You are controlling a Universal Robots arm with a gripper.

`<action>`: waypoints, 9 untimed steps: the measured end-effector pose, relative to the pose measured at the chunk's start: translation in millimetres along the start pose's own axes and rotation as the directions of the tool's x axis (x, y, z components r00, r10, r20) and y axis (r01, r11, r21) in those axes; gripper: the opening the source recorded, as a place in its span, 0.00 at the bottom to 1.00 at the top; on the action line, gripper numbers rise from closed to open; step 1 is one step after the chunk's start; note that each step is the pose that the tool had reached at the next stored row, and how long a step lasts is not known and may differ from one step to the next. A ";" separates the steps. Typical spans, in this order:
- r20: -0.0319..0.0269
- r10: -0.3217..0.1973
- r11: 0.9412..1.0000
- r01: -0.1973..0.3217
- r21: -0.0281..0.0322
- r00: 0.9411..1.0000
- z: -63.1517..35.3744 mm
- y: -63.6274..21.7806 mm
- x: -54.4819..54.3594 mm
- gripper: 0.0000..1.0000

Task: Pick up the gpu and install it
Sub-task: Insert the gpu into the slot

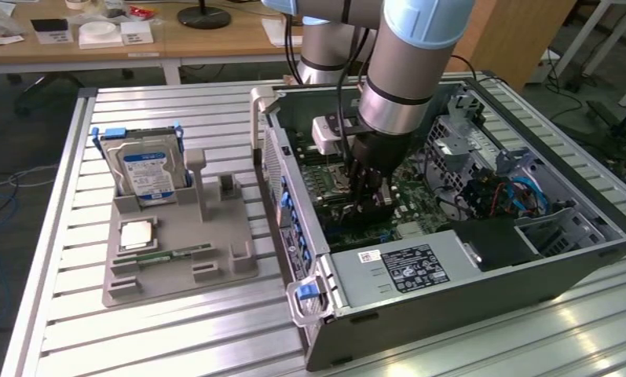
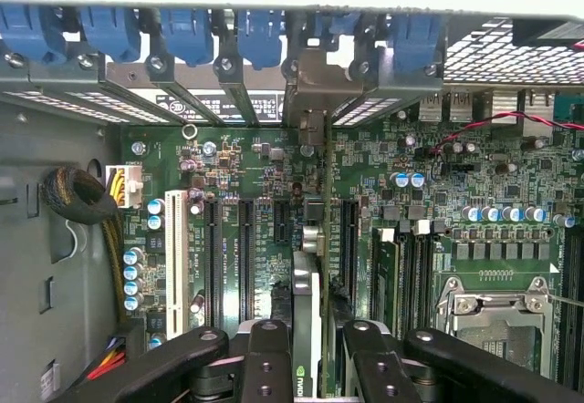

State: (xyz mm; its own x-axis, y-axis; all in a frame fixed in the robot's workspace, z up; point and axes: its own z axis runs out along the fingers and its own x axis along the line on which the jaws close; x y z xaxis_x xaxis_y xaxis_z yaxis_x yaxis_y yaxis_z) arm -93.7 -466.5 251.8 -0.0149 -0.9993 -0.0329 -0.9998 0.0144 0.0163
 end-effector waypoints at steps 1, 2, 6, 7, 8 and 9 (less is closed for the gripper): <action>0.000 0.000 1.000 0.000 0.000 1.000 0.0 0.1 0.0 0.26; 0.000 0.000 1.000 0.000 0.000 1.000 0.0 0.3 0.0 0.26; 0.000 0.000 1.000 0.000 0.001 1.000 0.0 1.7 0.0 0.26; 0.000 0.000 1.000 0.000 0.001 1.000 0.0 2.0 0.0 0.26; 0.000 0.000 1.000 0.000 0.001 1.000 0.1 2.3 -0.1 0.26; 0.000 0.000 1.000 0.000 0.001 1.000 0.1 2.5 -0.1 0.26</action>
State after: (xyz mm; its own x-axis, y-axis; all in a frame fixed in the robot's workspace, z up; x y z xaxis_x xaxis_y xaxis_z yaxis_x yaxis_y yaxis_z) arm -96.2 -466.3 251.7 -0.0150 -0.9993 -0.0331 -0.9998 0.0145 0.0155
